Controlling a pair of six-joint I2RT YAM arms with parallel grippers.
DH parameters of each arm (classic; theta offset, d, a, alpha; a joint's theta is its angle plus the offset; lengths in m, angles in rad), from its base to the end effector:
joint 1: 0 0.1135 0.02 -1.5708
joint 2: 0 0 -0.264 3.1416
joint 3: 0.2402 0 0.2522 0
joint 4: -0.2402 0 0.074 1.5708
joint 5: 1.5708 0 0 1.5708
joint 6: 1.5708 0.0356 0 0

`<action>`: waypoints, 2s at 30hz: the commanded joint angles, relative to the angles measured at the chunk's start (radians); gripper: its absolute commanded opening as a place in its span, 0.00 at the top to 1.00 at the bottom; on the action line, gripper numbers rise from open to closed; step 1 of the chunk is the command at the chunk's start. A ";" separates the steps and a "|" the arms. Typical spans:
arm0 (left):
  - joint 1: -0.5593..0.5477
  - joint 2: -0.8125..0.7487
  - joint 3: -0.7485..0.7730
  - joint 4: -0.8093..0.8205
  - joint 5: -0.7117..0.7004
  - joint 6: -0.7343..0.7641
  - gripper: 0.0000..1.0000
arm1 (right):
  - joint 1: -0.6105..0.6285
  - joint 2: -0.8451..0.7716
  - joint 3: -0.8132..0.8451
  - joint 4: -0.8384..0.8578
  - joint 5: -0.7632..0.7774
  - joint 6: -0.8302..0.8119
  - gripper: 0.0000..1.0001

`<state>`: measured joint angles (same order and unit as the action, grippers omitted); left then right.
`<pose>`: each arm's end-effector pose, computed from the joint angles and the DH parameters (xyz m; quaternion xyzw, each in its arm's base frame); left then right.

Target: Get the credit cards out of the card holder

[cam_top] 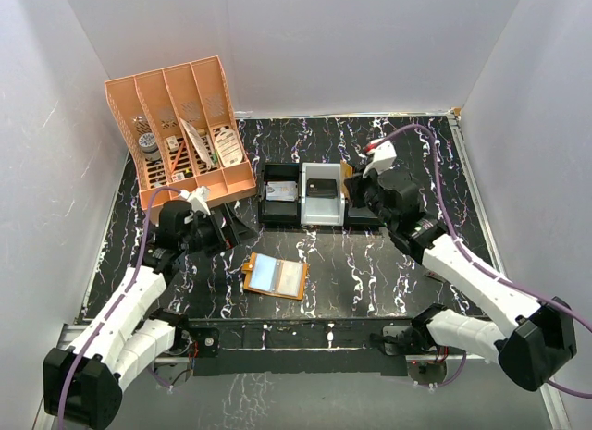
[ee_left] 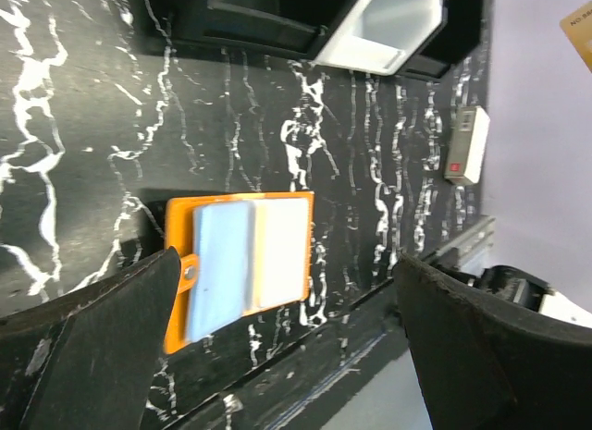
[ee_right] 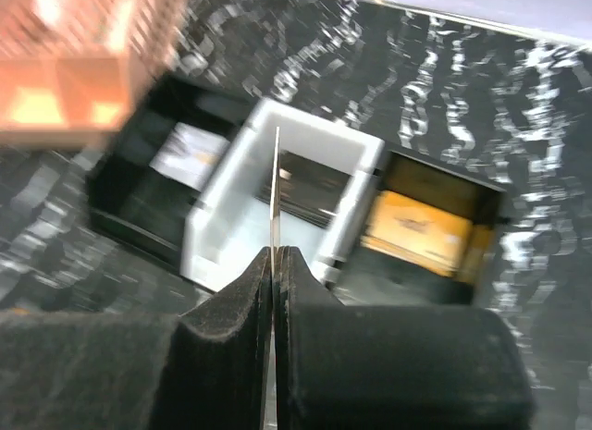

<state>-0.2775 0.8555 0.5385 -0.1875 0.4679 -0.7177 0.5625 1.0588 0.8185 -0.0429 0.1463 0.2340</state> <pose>0.1792 -0.0677 0.2423 -0.0679 0.8433 -0.4114 0.3392 0.2123 0.1277 0.3131 -0.0871 0.7941 0.1783 0.5745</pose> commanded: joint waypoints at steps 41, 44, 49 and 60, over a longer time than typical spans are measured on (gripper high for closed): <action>0.004 0.030 0.064 -0.162 -0.038 0.213 0.01 | -0.288 0.669 0.237 0.072 -0.233 -1.248 1.00; 0.003 0.037 0.069 -0.161 -0.031 0.220 0.01 | -0.288 0.700 0.247 0.054 -0.245 -1.251 0.97; 0.004 0.039 0.069 -0.155 -0.017 0.228 0.01 | -0.288 0.733 0.240 0.025 -0.268 -1.266 0.97; 0.004 0.036 0.067 -0.150 -0.003 0.224 0.01 | -0.297 0.741 0.242 -0.002 -0.361 -1.296 0.95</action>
<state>-0.2775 0.8970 0.6022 -0.3435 0.4358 -0.5049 0.2741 1.7931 1.0275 -0.0284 -0.1238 -1.0279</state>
